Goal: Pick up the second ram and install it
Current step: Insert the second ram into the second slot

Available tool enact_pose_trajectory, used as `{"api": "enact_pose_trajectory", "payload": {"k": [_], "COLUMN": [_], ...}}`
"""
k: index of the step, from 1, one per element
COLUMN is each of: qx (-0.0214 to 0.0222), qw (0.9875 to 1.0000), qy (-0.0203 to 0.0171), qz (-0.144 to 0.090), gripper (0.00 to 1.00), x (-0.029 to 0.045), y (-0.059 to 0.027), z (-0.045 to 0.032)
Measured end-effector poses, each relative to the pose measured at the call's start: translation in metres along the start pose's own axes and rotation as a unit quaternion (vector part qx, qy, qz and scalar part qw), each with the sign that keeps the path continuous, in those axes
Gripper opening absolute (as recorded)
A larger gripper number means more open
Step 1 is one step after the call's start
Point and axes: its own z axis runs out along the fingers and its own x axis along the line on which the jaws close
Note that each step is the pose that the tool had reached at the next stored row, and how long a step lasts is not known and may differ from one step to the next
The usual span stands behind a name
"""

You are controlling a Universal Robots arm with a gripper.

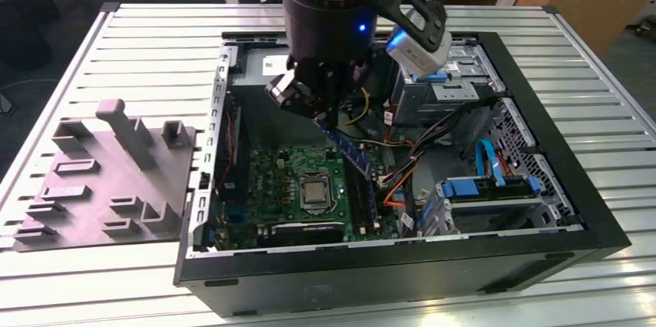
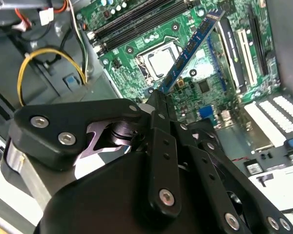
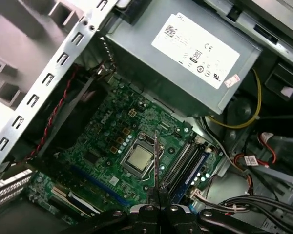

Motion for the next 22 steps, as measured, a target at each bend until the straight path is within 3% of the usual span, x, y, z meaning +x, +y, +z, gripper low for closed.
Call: {"api": "enact_pose_trajectory", "payload": {"k": [6, 11, 16, 22], "qx": [0.0029, 0.0054, 0.0077, 0.0106], "qw": [0.9985, 0.995, 0.9895, 0.9801], "qy": [-0.0017, -0.0032, -0.0045, -0.0062], "qz": [0.054, 0.1, 0.144, 0.198], "gripper": [0.11, 0.11, 0.11, 0.11], "x": [0.0001, 0.0001, 0.0002, 0.0002], "y": [0.0, -0.0001, -0.0001, -0.0002], "z": [0.0011, 0.0021, 0.003, 0.0045]}}
